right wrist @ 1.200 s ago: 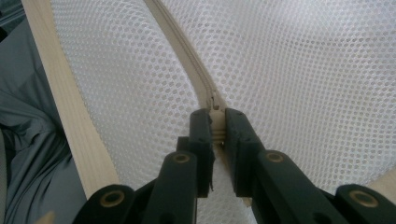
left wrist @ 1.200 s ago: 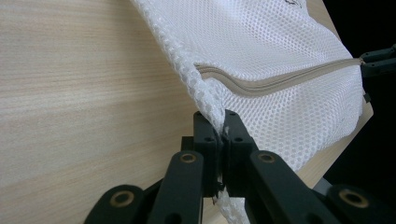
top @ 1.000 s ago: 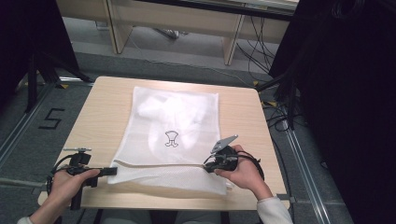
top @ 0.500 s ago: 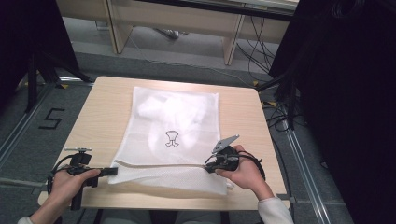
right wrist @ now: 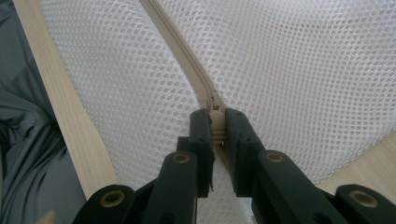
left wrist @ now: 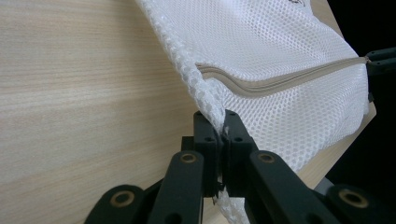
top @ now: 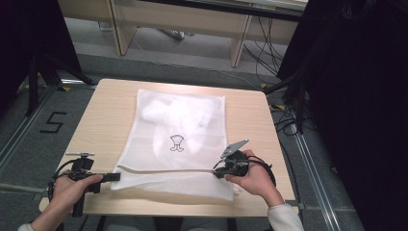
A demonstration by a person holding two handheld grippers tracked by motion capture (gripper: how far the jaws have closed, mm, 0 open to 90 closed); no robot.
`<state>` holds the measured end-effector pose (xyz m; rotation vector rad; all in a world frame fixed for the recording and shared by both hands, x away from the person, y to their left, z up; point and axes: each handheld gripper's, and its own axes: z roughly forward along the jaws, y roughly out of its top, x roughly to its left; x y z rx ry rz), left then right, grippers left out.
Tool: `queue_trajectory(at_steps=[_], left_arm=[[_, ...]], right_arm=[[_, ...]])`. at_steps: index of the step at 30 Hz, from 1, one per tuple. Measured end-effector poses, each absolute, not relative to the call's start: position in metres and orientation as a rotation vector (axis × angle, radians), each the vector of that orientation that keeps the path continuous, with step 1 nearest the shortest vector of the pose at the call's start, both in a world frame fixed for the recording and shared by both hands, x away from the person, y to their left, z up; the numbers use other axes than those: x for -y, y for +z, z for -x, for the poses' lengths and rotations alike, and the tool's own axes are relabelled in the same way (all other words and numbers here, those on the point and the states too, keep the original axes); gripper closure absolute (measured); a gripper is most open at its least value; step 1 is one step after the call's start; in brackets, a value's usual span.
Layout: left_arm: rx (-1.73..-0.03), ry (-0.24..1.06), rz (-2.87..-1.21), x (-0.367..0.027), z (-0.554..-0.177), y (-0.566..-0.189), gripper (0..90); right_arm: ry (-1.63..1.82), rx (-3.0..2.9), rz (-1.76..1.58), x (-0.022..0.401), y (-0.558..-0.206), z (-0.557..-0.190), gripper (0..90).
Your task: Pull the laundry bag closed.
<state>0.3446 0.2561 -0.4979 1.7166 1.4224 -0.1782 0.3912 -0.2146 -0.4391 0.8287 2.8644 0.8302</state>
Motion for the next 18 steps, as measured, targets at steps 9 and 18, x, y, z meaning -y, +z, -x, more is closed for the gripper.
queue_trajectory(at_steps=[9,18], left_arm=[[-1.414,-0.202,-1.713,-0.255,-0.345,-0.498,86.0],[-1.413,-0.203,-1.725,-0.257,-0.345,-0.498,86.0]], right_arm=[[0.849,-2.850,-0.822,0.223,-0.440,-0.392,82.8],[0.850,-2.836,-0.877,0.231,-0.439,-0.392,82.8]])
